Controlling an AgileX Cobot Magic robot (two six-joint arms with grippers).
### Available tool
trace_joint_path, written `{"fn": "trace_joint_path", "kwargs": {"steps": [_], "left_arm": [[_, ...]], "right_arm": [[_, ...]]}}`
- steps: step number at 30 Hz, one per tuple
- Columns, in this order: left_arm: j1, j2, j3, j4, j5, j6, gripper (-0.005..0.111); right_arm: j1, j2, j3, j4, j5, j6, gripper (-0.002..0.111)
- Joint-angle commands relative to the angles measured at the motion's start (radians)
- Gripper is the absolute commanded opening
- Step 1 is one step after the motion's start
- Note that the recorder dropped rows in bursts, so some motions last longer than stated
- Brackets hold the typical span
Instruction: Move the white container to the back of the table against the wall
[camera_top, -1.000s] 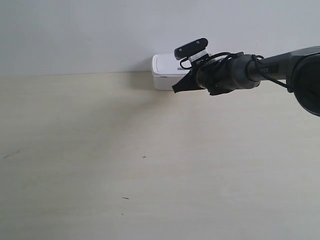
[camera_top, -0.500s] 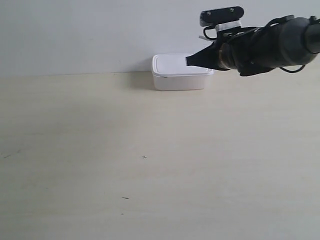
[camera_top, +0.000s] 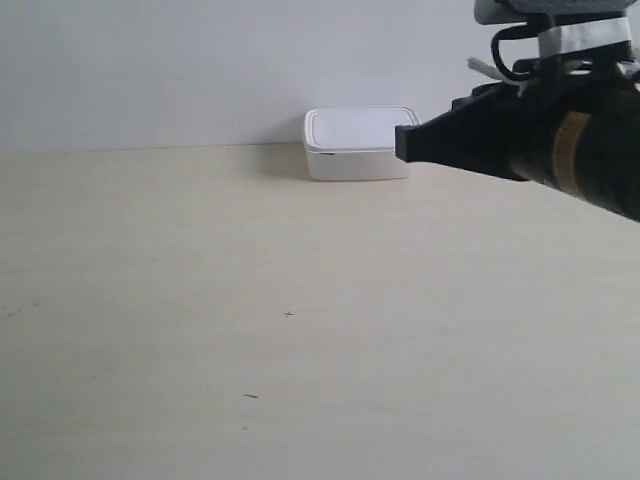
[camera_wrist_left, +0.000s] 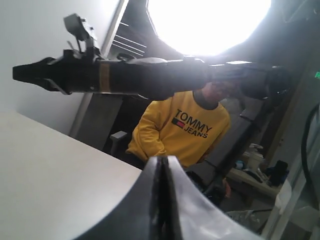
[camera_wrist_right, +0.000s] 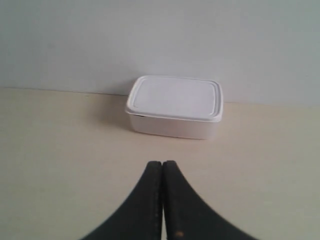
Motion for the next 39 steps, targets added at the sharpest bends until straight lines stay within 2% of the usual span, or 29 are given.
{"fn": "trace_joint_path", "kwargs": {"steps": [1,7,14,20,32,39], "left_arm": [[-0.003,-0.005,0.001,-0.009,-0.002,0.082,0.000],[-0.003,-0.005,0.001,-0.009,0.006,0.122,0.000],[-0.003,-0.005,0.006,-0.009,0.071,0.148,0.000],[-0.003,-0.005,0.011,-0.016,0.202,0.161,0.000],[-0.003,-0.005,0.011,0.045,0.283,0.165,0.000],[0.001,-0.005,0.011,0.158,0.346,0.165,0.000]], "right_arm": [[0.118,-0.170,0.121,-0.006,0.048,0.031,0.000],[0.254,-0.433,0.297,-0.006,0.072,0.112,0.000],[0.328,-0.730,0.454,-0.006,0.022,0.137,0.000],[0.330,-0.927,0.522,-0.006,-0.102,0.129,0.000],[0.330,-1.268,0.682,-0.006,-0.175,0.130,0.000],[0.330,-1.284,0.740,-0.006,-0.230,0.057,0.000]]}}
